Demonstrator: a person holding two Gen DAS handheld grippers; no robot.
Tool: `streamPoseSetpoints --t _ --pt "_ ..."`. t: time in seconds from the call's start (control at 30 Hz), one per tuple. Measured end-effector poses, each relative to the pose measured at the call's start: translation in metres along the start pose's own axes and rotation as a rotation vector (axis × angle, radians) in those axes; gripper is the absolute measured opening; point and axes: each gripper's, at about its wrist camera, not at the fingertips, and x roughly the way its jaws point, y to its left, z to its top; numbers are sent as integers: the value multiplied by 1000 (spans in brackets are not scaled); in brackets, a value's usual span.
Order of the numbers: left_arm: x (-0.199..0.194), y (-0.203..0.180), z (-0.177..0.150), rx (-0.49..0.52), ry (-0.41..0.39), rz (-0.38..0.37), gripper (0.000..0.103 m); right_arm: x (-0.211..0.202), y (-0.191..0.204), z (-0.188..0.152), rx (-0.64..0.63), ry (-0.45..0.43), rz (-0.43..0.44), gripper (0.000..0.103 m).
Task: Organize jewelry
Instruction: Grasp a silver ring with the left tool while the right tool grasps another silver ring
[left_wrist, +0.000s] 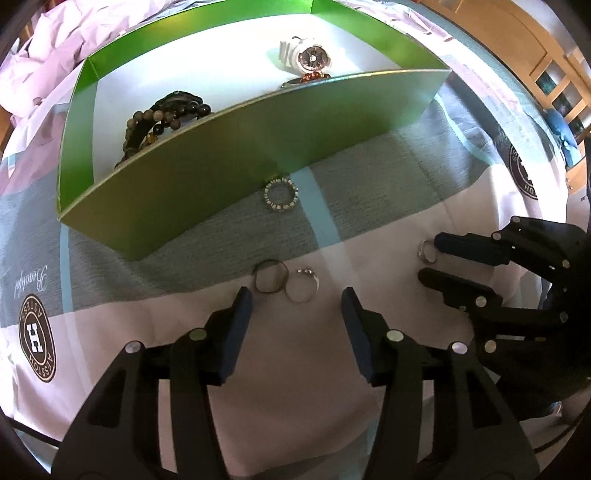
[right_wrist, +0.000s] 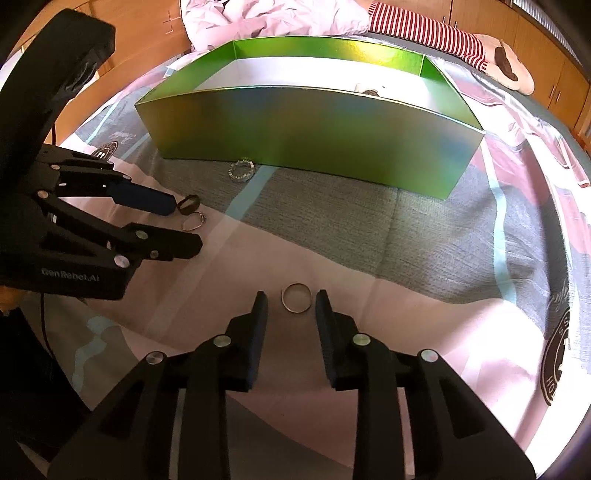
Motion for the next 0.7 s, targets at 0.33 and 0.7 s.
streamPoseSetpoints --t 0.33,0.7 --pt "-5 21 -5 -27 7 20 50 1 4 -2 -11 -6 -13 29" --pt "-3 23 1 -40 -35 122 56 1 8 -2 -1 -2 -27 29"
